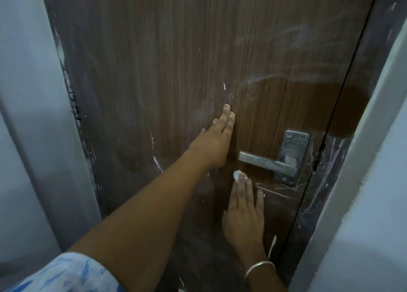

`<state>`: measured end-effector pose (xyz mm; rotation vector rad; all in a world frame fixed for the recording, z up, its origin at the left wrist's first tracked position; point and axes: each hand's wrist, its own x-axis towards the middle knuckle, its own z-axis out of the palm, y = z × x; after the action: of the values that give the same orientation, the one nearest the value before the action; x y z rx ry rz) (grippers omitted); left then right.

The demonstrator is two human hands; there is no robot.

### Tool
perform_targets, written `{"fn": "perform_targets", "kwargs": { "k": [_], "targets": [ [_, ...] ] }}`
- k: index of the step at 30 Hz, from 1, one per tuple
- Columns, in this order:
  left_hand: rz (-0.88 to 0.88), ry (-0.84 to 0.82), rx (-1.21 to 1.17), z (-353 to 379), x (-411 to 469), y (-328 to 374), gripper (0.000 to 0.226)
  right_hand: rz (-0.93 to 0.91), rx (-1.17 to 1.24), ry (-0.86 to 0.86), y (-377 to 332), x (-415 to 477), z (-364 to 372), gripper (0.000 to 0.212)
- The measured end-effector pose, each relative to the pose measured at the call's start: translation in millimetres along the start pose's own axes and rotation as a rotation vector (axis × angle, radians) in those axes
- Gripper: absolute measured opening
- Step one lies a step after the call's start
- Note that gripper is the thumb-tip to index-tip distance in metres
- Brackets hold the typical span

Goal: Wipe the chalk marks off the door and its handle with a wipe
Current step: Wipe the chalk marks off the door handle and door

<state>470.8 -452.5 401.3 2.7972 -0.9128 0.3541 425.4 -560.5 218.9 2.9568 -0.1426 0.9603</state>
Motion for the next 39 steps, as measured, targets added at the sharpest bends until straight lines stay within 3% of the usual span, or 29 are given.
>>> {"fn": "perform_targets", "kwargs": {
  "k": [3, 11, 17, 23, 34, 39],
  "targets": [
    [-0.010, -0.006, -0.006, 0.0, 0.3, 0.8, 0.097, 0.054, 0.003, 0.040, 2.0, 7.4, -7.6, 0.094],
    [-0.014, -0.009, -0.019, 0.8, 1.4, 0.3, 0.100, -0.040, -0.037, -0.028, 23.0, -17.5, 0.7, 0.102],
    [-0.026, -0.005, -0.011, 1.5, 1.6, 1.0, 0.098, 0.071, -0.042, 0.099, 26.2, -1.6, -17.5, 0.096],
    [-0.036, -0.018, -0.003, 0.5, 2.3, 1.9, 0.099, -0.015, -0.058, -0.016, 40.2, -26.6, -4.2, 0.101],
    [-0.043, 0.006, 0.005, 1.6, 0.8, 4.4, 0.099, 0.138, -0.045, 0.056, 41.0, -34.1, -9.1, 0.094],
    [-0.039, 0.009, 0.003, 0.7, 0.6, 5.5, 0.096, 0.385, -0.020, 0.093, 52.0, -44.9, -20.6, 0.090]
  ]
}}
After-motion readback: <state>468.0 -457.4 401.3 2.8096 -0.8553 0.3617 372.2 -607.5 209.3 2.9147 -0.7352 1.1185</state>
